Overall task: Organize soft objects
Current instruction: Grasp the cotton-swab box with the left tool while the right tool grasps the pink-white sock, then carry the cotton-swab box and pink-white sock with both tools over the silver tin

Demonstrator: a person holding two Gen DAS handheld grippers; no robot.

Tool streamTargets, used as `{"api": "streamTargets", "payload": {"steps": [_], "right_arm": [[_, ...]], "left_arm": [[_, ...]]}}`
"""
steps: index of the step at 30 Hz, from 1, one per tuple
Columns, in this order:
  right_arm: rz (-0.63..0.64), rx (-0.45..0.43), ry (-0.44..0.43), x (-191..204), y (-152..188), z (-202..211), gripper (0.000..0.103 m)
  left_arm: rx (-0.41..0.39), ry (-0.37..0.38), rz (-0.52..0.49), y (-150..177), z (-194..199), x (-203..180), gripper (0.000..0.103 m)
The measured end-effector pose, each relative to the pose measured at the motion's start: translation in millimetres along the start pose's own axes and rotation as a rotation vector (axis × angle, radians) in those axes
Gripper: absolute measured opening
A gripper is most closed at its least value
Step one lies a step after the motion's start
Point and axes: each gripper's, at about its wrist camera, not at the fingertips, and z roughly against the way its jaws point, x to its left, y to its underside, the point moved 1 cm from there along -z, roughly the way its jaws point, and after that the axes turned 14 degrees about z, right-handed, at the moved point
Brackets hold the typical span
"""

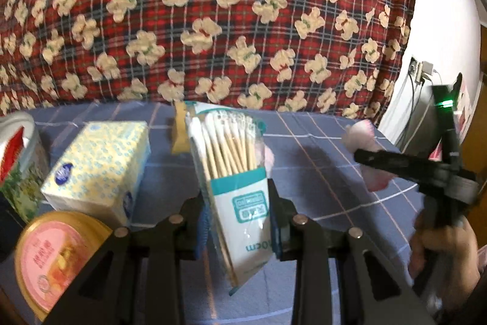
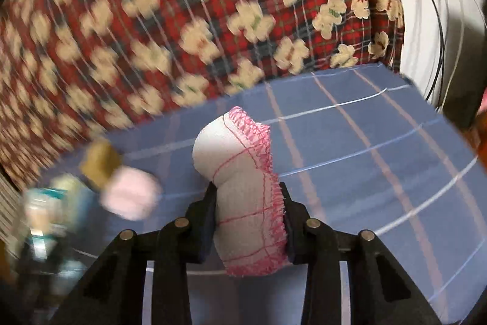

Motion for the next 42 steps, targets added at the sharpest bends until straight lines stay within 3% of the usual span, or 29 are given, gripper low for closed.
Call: {"api": "streamTargets", "payload": {"steps": [6,14,42], "right_arm": [[-0.137,-0.103,-0.054,45.1,26.5,10.6,0.039],[-0.013,-0.197,0.057,78.2,39.4,30.5,0.039],[0.072,-0.369,0.147,113.3,69.0,86.6,0.039]], "left_arm": [[-0.082,-0.074,-0.048,-5.3,4.1,3.3,0.031],[-0.084,-0.094,-0.061,-4.2,6.0,11.5,0.031],[-0.130,-0.042,-0.111,5.6,36.1,22.5,0.031]]}}
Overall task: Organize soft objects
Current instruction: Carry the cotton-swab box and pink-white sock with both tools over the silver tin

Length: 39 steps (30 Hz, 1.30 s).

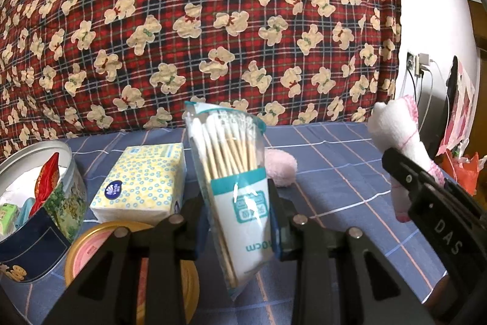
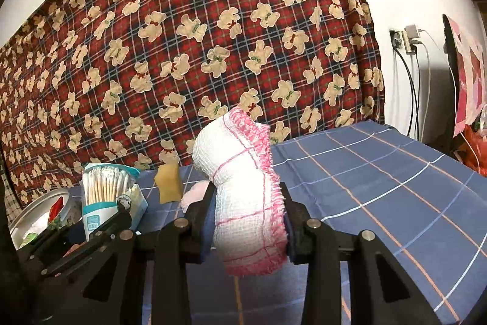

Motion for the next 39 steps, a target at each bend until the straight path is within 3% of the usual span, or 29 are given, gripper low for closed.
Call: {"api": "streamTargets", "payload": {"steps": [25,39], "right_arm": [[0.028,-0.032,0.001,35.0,3.8,22.1,0.039],[0.031,-0.031,-0.130,86.9,-0.3,24.2,0.040]], "left_arm": [[-0.058,0.032,0.016,0.1,36.0,30.3,0.031],[-0.089,0.015,0.026,-3.1,59.4,59.9,0.031]]}}
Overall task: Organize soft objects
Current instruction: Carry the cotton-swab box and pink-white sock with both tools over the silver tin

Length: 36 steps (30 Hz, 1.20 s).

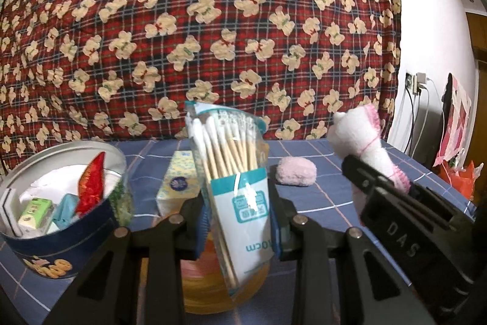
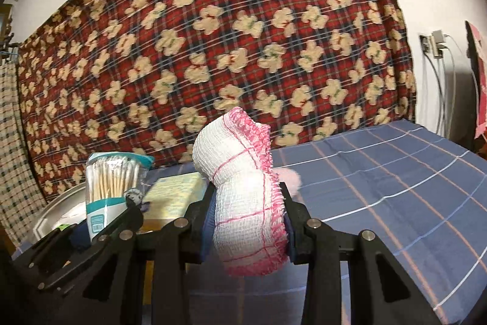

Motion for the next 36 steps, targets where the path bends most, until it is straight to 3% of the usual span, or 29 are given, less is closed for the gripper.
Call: {"api": "streamTargets", "payload": {"steps": [36], "right_arm": [[0.097,-0.011,-0.319,180.0,-49.9,-50.5,0.040]], "left_arm": [[-0.051,-0.302,0.147,-61.7,21.8,177.4,0.031]]}}
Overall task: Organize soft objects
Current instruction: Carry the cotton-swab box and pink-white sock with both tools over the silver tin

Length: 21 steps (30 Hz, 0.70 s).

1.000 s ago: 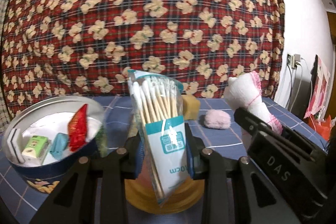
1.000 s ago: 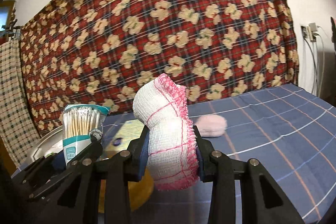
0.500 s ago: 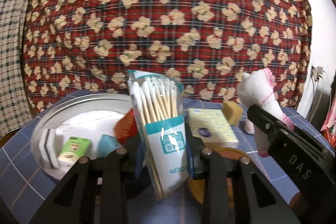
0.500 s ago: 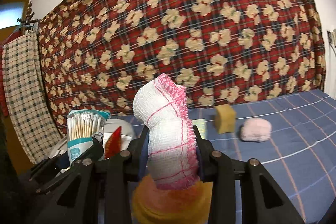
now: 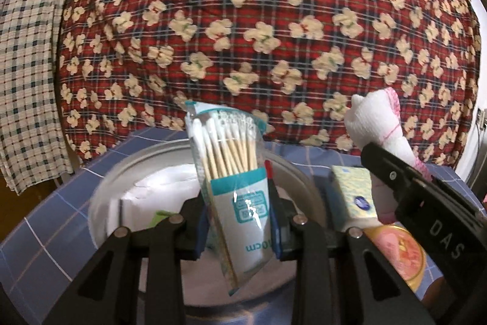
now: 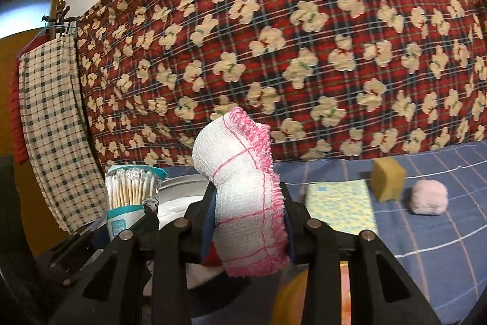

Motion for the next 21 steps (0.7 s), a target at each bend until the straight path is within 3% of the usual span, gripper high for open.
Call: {"api": "streamTargets", "payload": {"steps": [12,21], "right_arm": [[-0.017,0.050,-0.059,30.7,-21.1,-44.9,0.040],[-0.036,0.122,-0.086,45.5,-31.3,-80.2,0.040]], "left_arm": [[0.010,-0.099,0.035,-30.0,-23.6,42.2,0.031],[0.075,-0.140,-0.004,-38.8,-49.4,55.2,0.031]]}}
